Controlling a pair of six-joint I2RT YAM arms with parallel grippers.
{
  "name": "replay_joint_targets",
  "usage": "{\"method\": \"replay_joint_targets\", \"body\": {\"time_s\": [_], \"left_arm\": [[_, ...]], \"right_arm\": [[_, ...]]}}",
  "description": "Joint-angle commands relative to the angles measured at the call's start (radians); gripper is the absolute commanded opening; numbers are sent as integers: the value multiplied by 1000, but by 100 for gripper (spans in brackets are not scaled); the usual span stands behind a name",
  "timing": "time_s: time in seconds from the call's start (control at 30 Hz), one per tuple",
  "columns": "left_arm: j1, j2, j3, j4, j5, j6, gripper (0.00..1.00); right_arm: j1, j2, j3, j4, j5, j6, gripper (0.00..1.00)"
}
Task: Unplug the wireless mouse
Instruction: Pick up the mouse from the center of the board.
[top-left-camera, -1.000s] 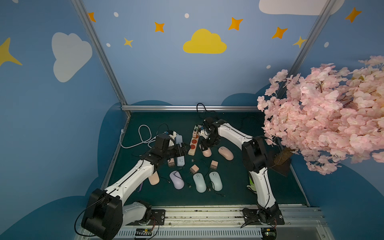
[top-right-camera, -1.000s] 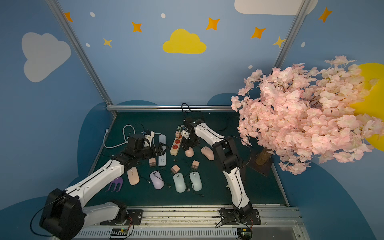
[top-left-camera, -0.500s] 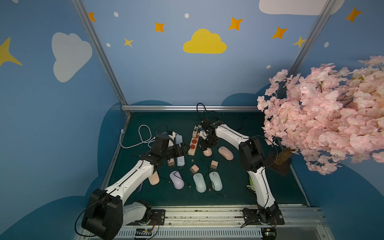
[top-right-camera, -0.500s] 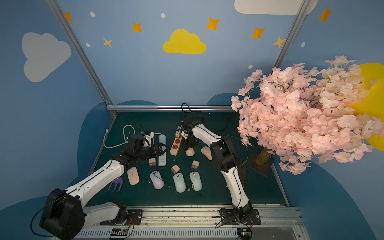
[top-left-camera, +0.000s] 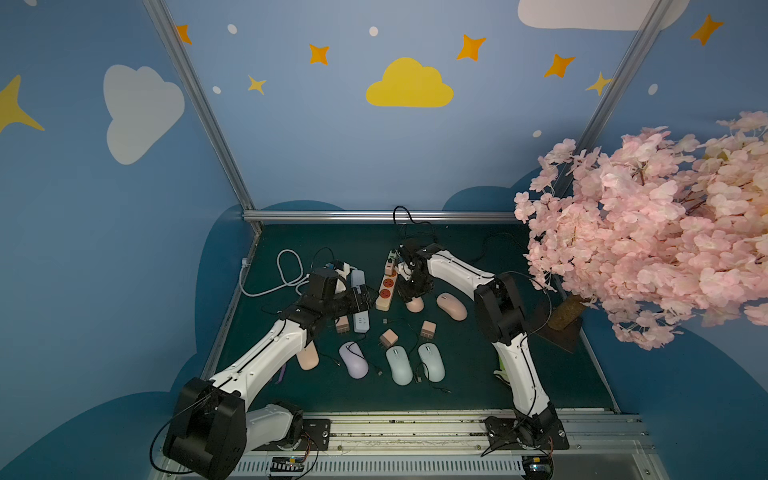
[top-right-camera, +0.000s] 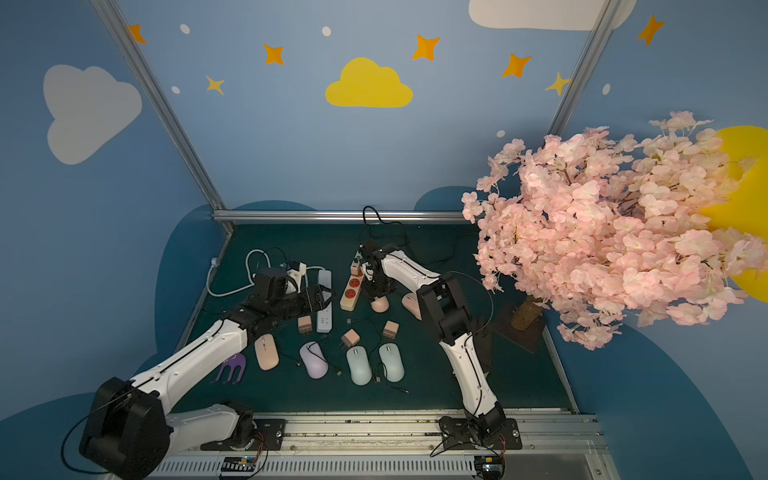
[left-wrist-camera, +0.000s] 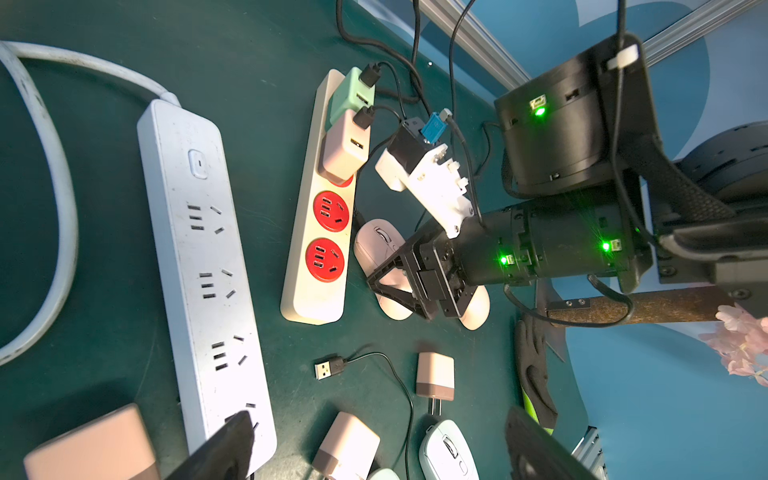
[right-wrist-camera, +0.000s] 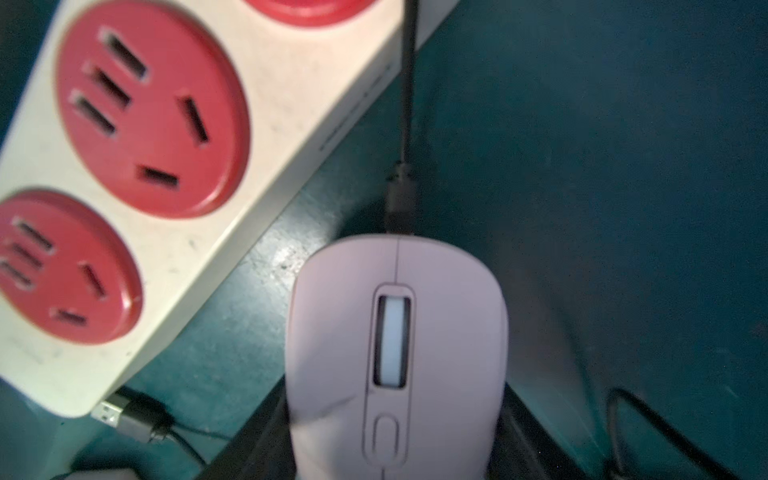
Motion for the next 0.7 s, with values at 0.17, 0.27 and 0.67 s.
{"method": "replay_joint_targets", "body": {"time_s": [0.17,0.27,0.67], "left_arm": [[5,55,45,19,11,3,93],[-6,114,82,43,12,-20,94],[-57,365,221,162,49,-148,77]], "right_arm": [[4,-157,-143,86,-53,5,33],[0,-237,-217,140,-107,-5,26],[-1,-404,-452,296,-160,-25,0]]}}
